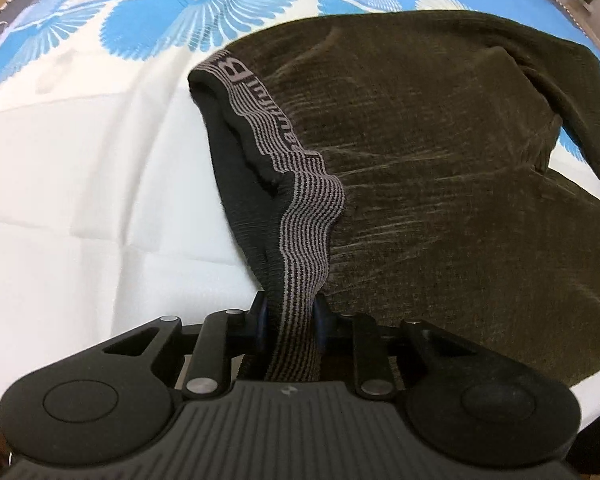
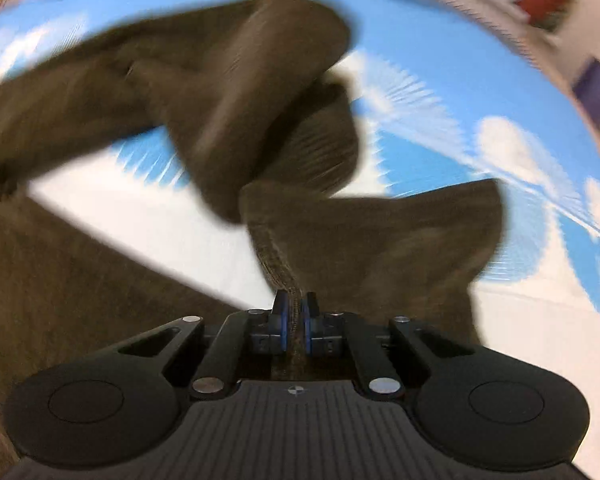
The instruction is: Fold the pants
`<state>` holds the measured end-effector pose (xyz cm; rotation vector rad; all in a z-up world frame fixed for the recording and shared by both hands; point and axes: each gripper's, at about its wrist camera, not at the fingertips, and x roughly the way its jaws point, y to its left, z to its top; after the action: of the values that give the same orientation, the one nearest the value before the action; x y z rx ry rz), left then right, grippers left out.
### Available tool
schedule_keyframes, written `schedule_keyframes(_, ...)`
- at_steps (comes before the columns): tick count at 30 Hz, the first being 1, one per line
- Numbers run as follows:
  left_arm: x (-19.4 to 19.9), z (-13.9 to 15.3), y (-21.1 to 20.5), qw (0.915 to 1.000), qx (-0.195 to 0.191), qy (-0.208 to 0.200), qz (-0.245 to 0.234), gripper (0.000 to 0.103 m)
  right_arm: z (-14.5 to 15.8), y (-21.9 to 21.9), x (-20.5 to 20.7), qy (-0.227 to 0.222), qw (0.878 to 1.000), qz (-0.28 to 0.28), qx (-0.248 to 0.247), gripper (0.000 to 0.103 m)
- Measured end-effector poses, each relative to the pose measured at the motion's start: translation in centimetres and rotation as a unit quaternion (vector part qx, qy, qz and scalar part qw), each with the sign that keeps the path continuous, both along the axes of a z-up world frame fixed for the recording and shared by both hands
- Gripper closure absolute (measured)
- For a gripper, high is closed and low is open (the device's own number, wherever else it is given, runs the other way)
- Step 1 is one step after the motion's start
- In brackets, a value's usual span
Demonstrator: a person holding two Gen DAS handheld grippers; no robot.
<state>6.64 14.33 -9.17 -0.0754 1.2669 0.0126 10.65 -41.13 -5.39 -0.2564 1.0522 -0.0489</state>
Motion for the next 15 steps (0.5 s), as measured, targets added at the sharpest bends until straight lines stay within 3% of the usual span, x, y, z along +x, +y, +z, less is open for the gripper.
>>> schedule_keyframes(2, 0.0, -0.3, -0.6, 0.9999, 0.010, -0.002, -0.001, 0.079, 2.4, -2.7, -1.2, -0.049, 0.997, -0.058, 0.028, 0.097)
schedule_keyframes(4, 0.0, -0.4, -1.1, 0.9998, 0.022, -0.002, -0.002, 0.078, 4.6, -6.1, -3.1, -0.098, 0.985, -0.133, 0.042, 0.097)
schedule_keyframes(6, -0.1, -0.3, -1.3, 0.9995, 0.031, 0.001, -0.003, 0.078, 6.5, -10.3, -6.2, -0.140, 0.962, -0.226, 0.061, 0.097)
schedule_keyframes(7, 0.0, -0.4, -1.4, 0.9994, 0.036, 0.002, -0.005, 0.078, 7.1, -12.7, -8.2, -0.153, 0.945, -0.283, 0.065, 0.097)
schedule_keyframes(9, 0.1, -0.3, -1.6, 0.9990, 0.045, 0.004, -0.008, 0.078, 6.9, -16.5, -11.5, -0.144, 0.916, -0.367, 0.070, 0.097)
schedule_keyframes(11, 0.2, -0.3, -2.0, 0.9985, 0.053, 0.008, -0.010, 0.078, 5.3, -20.8, -15.1, -0.098, 0.882, -0.451, 0.096, 0.097)
schedule_keyframes(14, 0.3, -0.3, -2.3, 0.9980, 0.061, 0.012, -0.009, 0.077, 2.3, -25.3, -19.5, -0.036, 0.829, -0.537, 0.152, 0.097)
schedule_keyframes(15, 0.4, -0.3, -2.4, 0.9978, 0.064, 0.013, -0.008, 0.077, 1.6, -26.2, -20.4, -0.027, 0.817, -0.552, 0.167, 0.097)
